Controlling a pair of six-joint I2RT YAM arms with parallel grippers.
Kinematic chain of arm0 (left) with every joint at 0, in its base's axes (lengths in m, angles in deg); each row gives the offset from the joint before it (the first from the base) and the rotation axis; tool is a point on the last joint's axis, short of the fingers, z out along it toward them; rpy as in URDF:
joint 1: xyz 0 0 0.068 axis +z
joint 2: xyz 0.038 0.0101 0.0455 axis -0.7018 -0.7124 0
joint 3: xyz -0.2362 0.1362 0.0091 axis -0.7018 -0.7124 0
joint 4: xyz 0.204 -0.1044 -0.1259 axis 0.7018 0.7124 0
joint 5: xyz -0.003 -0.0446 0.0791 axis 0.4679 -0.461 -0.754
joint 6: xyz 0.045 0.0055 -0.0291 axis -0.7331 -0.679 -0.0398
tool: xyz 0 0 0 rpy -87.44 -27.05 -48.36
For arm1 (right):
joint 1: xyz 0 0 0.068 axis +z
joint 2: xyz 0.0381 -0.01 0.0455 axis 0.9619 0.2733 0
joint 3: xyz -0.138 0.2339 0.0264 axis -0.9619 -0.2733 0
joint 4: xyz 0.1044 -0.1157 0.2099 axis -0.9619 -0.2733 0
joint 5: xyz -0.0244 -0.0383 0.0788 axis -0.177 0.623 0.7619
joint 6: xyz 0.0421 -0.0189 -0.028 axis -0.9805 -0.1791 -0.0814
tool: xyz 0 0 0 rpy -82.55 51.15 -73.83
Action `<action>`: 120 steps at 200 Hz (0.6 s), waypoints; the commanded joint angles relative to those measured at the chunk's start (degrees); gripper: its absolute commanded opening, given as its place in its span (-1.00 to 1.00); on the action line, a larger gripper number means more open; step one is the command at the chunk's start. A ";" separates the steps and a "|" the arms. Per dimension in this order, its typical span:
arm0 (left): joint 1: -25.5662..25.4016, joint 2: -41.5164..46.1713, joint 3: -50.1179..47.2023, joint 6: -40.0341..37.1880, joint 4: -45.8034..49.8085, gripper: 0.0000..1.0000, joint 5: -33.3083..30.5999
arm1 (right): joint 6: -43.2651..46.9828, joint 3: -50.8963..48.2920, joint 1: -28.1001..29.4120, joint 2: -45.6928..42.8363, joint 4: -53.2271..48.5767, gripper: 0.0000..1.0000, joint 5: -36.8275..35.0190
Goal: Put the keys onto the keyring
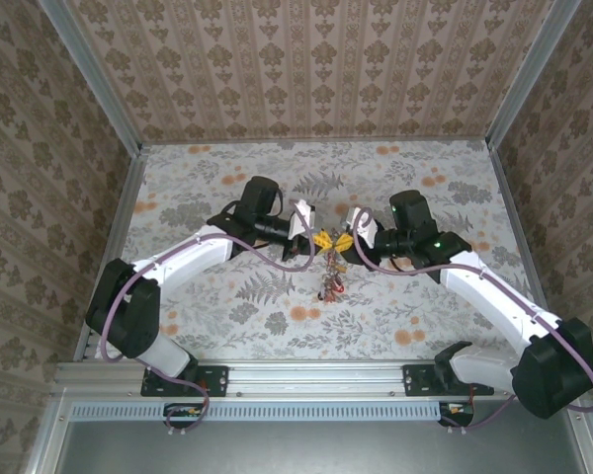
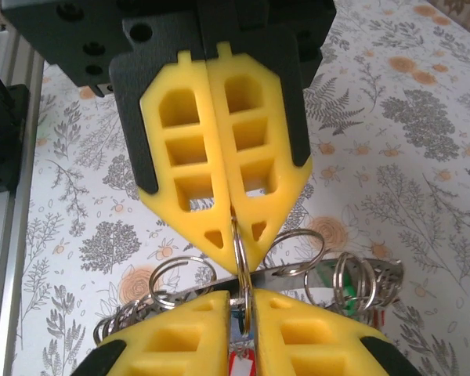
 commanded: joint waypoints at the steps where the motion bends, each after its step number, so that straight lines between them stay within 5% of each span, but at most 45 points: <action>1: 0.62 2.26 -0.38 5.15 -9.86 -1.00 7.10 | -2.17 -1.78 -0.58 -0.91 4.62 -0.68 2.66; 44: 0.73 2.20 -1.30 8.38 -14.57 -1.00 9.28 | -5.40 -3.30 -1.04 0.12 9.57 -0.84 3.89; 120: 0.51 3.13 -1.05 3.39 -8.03 -1.00 2.89 | -4.58 -3.41 -1.14 -4.42 8.31 -0.67 -2.01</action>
